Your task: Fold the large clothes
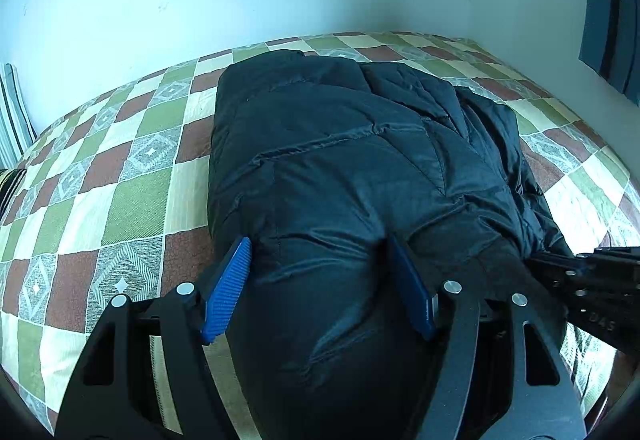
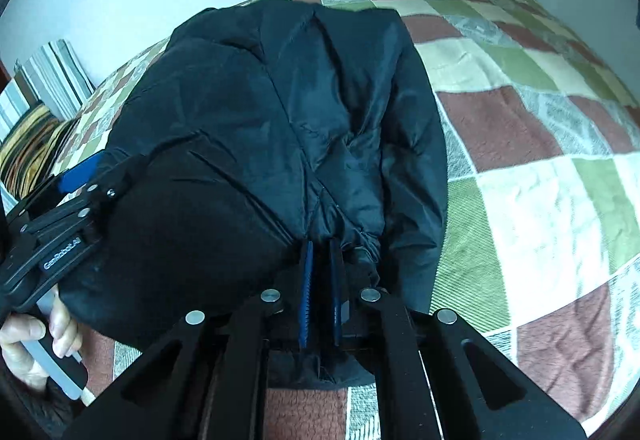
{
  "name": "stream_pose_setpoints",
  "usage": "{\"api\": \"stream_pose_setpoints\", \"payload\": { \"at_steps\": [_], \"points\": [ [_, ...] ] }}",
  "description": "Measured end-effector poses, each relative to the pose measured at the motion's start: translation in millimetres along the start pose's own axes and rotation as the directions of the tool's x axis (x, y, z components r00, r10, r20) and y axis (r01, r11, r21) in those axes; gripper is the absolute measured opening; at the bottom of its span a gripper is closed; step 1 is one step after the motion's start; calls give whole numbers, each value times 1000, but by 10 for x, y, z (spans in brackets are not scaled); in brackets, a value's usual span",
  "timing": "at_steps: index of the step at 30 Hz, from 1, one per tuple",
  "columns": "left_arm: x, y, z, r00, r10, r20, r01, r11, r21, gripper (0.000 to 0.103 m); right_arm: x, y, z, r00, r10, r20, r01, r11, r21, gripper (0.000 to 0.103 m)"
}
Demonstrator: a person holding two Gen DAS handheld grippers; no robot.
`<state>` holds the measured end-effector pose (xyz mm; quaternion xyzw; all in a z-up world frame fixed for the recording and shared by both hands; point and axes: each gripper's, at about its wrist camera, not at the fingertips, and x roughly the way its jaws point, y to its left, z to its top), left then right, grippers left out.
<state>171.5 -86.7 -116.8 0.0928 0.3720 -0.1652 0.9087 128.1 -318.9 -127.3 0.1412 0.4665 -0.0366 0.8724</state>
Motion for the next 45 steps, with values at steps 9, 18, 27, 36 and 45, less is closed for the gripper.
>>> {"api": "stream_pose_setpoints", "payload": {
  "at_steps": [9, 18, 27, 36, 45],
  "points": [
    [-41, 39, -9, 1000, -24, 16, 24, 1000, -8, 65, -27, -14, -22, 1000, 15, 24, -15, 1000, 26, 6],
    [-256, 653, 98, 999, -7, 41, 13, 991, -135, 61, -305, -48, 140, 997, 57, 48, -58, 998, 24, 11],
    [-37, 805, 453, 997, -77, -7, 74, 980, -184, 61, -382, 73, 1081, 987, 56, 149, -54, 998, -18, 26],
    [453, 593, 590, 990, -59, -128, 43, 991, -123, 62, 460, -85, 1213, 1000, -15, -11, 15, 1000, 3, 24],
    [742, 418, 566, 986, -33, -164, 20, 996, -83, 63, 770, -293, 1058, 1000, 26, -1, -26, 997, 75, 21]
  ]
}}
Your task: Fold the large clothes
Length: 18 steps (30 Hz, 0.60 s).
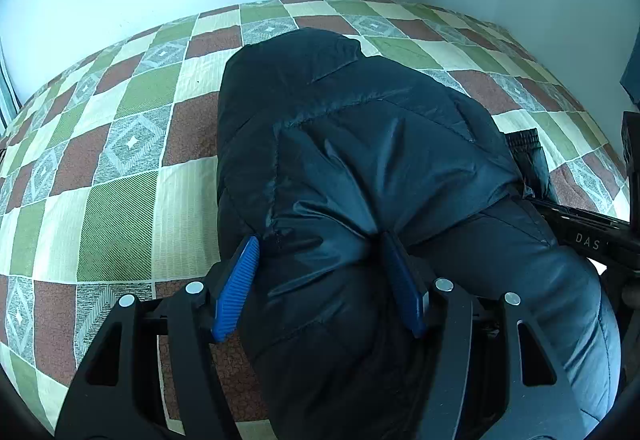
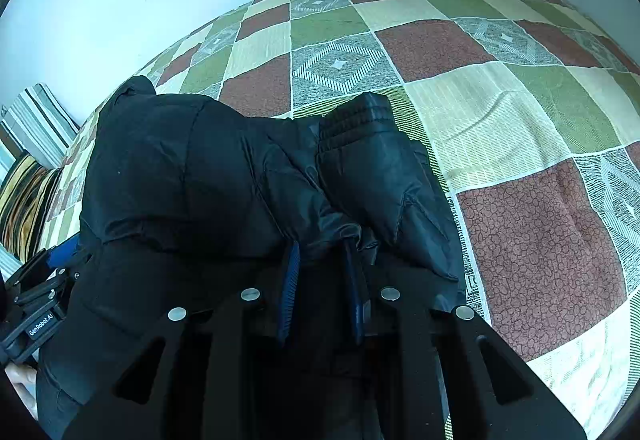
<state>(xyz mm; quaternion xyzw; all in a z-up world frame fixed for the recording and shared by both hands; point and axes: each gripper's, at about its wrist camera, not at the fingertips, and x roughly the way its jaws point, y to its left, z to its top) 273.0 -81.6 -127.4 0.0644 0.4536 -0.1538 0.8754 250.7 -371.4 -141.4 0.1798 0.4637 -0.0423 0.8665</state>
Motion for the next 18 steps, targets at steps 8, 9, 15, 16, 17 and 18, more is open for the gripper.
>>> {"api": "stream_pose_setpoints", "payload": {
  "at_steps": [8, 9, 15, 16, 17, 18],
  "points": [
    [-625, 199, -150, 993, -97, 74, 106, 987, -123, 61, -601, 31, -62, 997, 32, 72, -33, 999, 6, 26],
    [-733, 178, -208, 991, -104, 90, 114, 986, -120, 62, -731, 43, -122, 996, 30, 81, -29, 1000, -10, 26],
    [-954, -105, -630, 987, -130, 99, 137, 989, -63, 63, -1100, 226, -654, 997, 3, 75, 4, 995, -103, 26],
    [-912, -137, -663, 988, -123, 92, 129, 990, -54, 63, -1080, 230, -713, 998, -4, 62, 11, 994, -109, 26],
    [-864, -159, -686, 990, -115, 82, 119, 992, -43, 64, -1021, 223, -784, 999, -13, 35, 17, 993, -114, 27],
    [-820, -178, -706, 992, -107, 72, 110, 993, -37, 65, -973, 208, -806, 1000, -16, 24, 18, 993, -114, 29]
  ]
}}
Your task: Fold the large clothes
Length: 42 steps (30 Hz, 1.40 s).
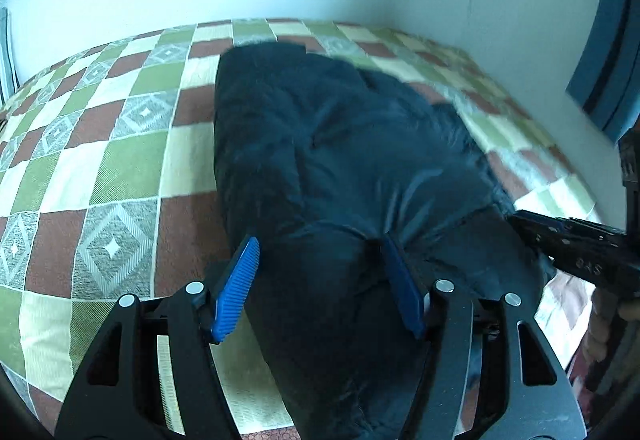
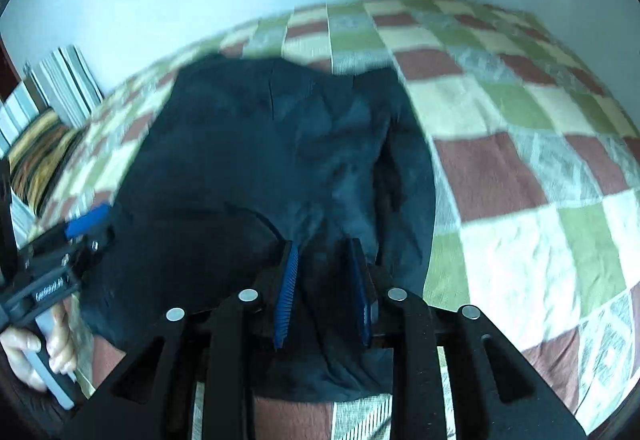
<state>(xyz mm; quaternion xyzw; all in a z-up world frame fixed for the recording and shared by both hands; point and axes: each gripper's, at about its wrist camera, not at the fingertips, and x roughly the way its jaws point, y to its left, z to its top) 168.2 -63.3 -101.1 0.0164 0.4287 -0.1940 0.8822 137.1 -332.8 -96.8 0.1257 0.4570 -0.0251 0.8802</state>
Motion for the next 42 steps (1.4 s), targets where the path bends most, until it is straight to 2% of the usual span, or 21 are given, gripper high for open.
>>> {"api": "stream_pose_setpoints", "payload": {
  "at_steps": [4, 8, 12, 16, 17, 18, 19, 21, 23, 26, 28, 30, 35, 39, 40, 42],
  "points": [
    [167, -75, -41, 999, 47, -25, -46, 997, 59, 65, 228, -56, -89, 1000, 13, -23, -12, 1000, 26, 30],
    [248, -93, -101, 998, 69, -8, -69, 996, 61, 65, 294, -34, -116, 1000, -6, -3, 6, 1000, 29, 30],
    [192, -97, -109, 997, 71, 12, -71, 996, 58, 65, 256, -19, -113, 1000, -11, 12, 11, 999, 32, 30],
    [46, -26, -79, 998, 44, 36, -44, 999, 11, 67, 129, 11, -134, 999, -14, 44, 12, 999, 38, 32],
    [1, 2, -71, 999, 38, 36, -37, 999, -5, 68, 92, 5, -123, 999, -12, 51, 11, 999, 37, 34],
    [-76, 53, -54, 998, 41, 44, -40, 999, -28, 71, 17, 7, -117, 998, -7, 62, 4, 999, 39, 43],
    [-128, 90, -42, 997, 52, 55, -49, 998, -42, 76, -67, 1, -108, 997, -7, 81, 3, 999, 44, 60],
    [-237, 201, -26, 994, 68, 81, -62, 995, -76, 81, -233, -18, -99, 991, -18, 131, 12, 999, 52, 75],
    [-278, 340, -14, 995, 69, 68, -61, 992, -115, 81, -313, -65, -52, 989, -33, 146, 24, 998, 59, 75],
    [-239, 515, -52, 996, 76, 35, -69, 981, -182, 81, -261, -214, -10, 992, -26, 120, 13, 994, 105, 75],
    [-169, 578, -117, 999, 46, 6, -44, 974, -222, 82, -138, -282, 5, 997, -4, 83, -8, 991, 135, 75],
    [-143, 617, -157, 1000, 29, 10, -26, 968, -251, 85, -12, -323, -17, 998, 36, 46, -43, 987, 157, 75],
    [-127, 634, -166, 1000, -1, 11, 4, 962, -273, 86, 248, -429, -83, 988, 152, 0, -147, 958, 248, 77],
    [-157, 650, -183, 992, -123, 21, 123, 940, -318, 87, 273, -426, -96, 986, 167, 1, -163, 957, 240, 78],
    [-110, 610, -191, 988, -153, 8, 149, 940, -306, 89, 286, -426, -101, 985, 173, 1, -168, 956, 242, 78],
    [-21, 512, -213, 986, -166, -6, 158, 950, -268, 91, 309, -441, -126, 983, 184, -1, -178, 952, 249, 79]
  ]
}}
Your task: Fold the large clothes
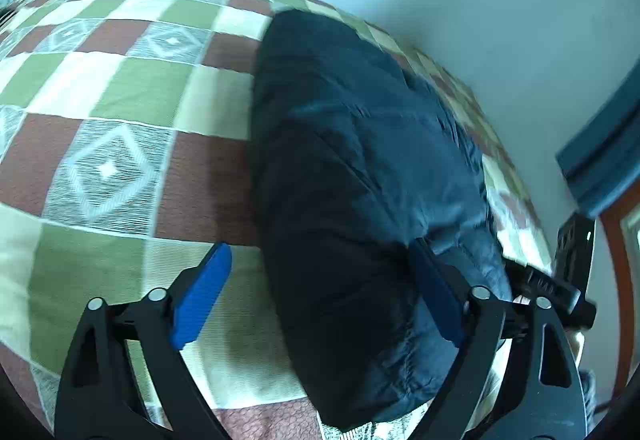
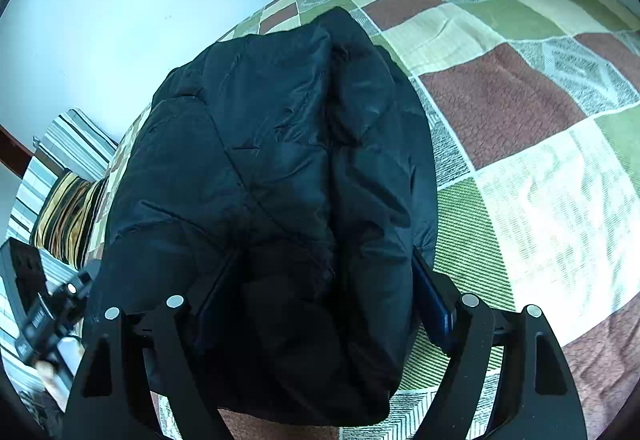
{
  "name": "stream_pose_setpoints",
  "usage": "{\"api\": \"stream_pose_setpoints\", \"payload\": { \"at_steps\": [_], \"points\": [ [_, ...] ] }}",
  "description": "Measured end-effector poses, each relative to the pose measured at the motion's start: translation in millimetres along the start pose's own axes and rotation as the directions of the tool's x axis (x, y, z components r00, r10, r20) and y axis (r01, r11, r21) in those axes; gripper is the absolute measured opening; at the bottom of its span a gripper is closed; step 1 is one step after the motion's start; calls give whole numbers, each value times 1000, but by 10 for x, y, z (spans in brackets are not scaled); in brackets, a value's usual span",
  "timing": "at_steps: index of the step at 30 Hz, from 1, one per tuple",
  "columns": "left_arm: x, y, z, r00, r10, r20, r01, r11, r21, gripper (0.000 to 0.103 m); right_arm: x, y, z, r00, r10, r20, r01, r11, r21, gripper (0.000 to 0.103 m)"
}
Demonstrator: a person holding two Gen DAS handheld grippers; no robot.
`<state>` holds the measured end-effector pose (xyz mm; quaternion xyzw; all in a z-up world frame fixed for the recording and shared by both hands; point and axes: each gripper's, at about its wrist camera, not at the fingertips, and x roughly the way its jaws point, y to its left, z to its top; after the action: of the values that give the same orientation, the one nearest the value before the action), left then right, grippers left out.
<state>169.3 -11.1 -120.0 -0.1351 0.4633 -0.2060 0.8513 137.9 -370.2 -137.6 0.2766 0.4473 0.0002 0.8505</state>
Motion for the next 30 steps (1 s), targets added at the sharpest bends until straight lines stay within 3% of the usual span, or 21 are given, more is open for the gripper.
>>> {"api": "stream_pose_setpoints", "payload": {
  "at_steps": [5, 11, 19, 30],
  "points": [
    [228, -45, -1, 998, -49, -43, 49, 999, -11, 91, 60, 34, -43, 1000, 7, -7, -7, 1000, -7, 78],
    [307, -49, -20, 997, -61, -47, 61, 998, 1, 87, 106, 2, -115, 998, 68, -12, -68, 998, 14, 63],
    [230, -118, -15, 998, -45, -32, 46, 998, 33, 77, 68, 141, -166, 997, 74, 28, -74, 997, -8, 42],
    [129, -24, 90, 1000, -22, -1, 22, 999, 30, 71, 103, 448, -58, 996, 66, 57, -60, 993, -98, 34]
  ]
}}
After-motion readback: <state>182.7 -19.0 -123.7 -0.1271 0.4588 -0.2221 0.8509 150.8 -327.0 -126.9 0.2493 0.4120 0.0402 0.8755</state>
